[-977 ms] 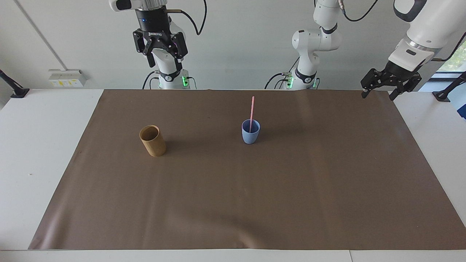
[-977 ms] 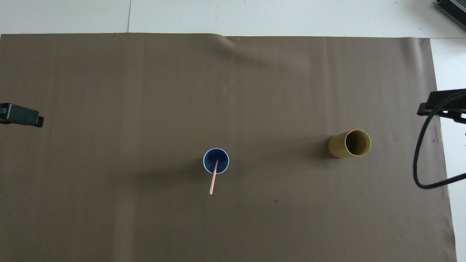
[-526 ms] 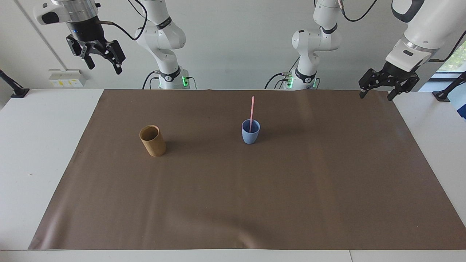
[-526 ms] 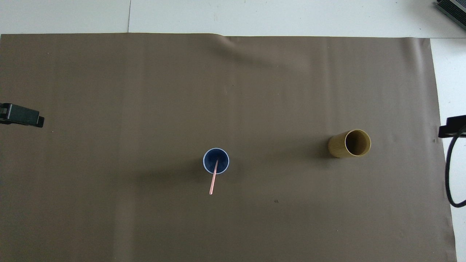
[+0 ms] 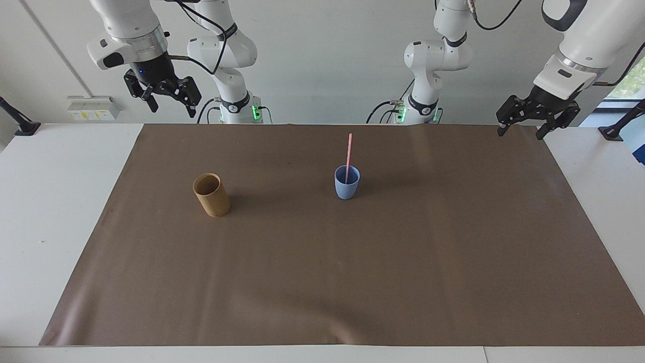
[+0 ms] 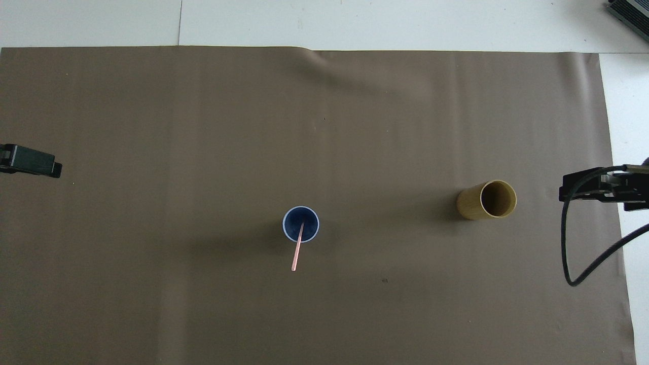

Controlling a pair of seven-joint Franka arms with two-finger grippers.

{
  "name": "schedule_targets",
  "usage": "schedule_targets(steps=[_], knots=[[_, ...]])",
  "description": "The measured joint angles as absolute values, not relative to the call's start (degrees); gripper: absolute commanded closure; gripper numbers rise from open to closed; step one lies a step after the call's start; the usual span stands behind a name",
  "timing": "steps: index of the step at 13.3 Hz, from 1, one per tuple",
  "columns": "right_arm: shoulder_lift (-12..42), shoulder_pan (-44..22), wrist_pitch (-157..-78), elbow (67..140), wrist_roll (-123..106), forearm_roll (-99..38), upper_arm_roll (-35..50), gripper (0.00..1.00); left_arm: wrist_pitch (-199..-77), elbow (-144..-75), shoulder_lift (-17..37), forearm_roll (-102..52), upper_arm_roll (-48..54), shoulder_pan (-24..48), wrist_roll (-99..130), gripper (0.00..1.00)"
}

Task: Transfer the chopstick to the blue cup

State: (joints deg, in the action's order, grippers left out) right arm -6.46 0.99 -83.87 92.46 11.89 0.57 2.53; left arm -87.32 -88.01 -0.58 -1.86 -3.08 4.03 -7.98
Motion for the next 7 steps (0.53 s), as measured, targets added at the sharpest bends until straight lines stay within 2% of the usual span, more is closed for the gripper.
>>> schedule_targets(steps=[7], knots=[[-6.46, 1.45, -84.32, 93.13, 11.94, 0.31, 2.13, 0.0, -87.28, -88.15, -0.61, -1.86, -3.08, 4.03, -7.98, 0.0]])
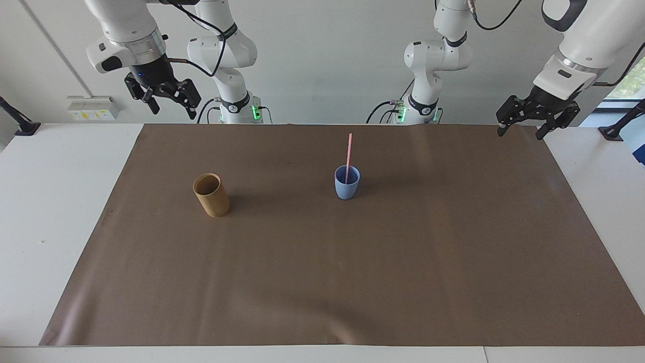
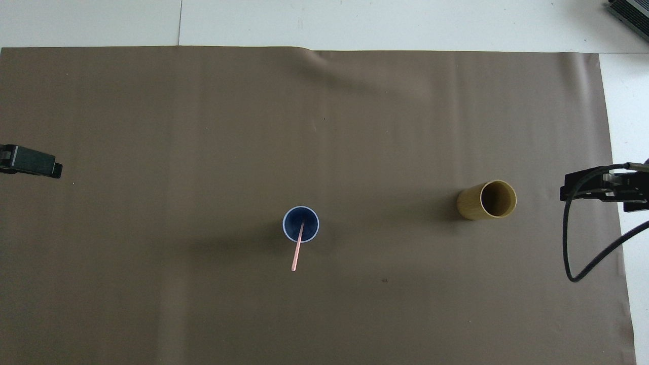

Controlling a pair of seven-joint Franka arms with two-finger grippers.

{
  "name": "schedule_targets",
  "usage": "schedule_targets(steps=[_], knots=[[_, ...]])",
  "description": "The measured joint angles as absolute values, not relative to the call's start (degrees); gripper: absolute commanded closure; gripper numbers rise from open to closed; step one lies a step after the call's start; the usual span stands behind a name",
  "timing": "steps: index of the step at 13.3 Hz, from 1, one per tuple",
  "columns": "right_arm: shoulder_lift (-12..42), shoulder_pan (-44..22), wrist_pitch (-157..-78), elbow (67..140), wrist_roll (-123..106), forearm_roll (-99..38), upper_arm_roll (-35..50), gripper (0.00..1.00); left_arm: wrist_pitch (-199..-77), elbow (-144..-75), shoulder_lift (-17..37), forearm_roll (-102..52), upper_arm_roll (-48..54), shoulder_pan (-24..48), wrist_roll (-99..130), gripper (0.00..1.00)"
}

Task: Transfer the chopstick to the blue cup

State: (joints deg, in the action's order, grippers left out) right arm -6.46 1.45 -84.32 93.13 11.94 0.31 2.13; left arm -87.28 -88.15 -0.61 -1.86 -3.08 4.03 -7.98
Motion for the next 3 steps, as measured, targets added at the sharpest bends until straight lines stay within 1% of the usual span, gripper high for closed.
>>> schedule_targets(steps=[3], knots=[[-6.46, 1.75, -84.32, 93.13, 11.94, 0.27, 2.11, 0.0, -87.28, -88.38, -0.73, -1.86, -3.08, 4.03, -7.98, 0.0]])
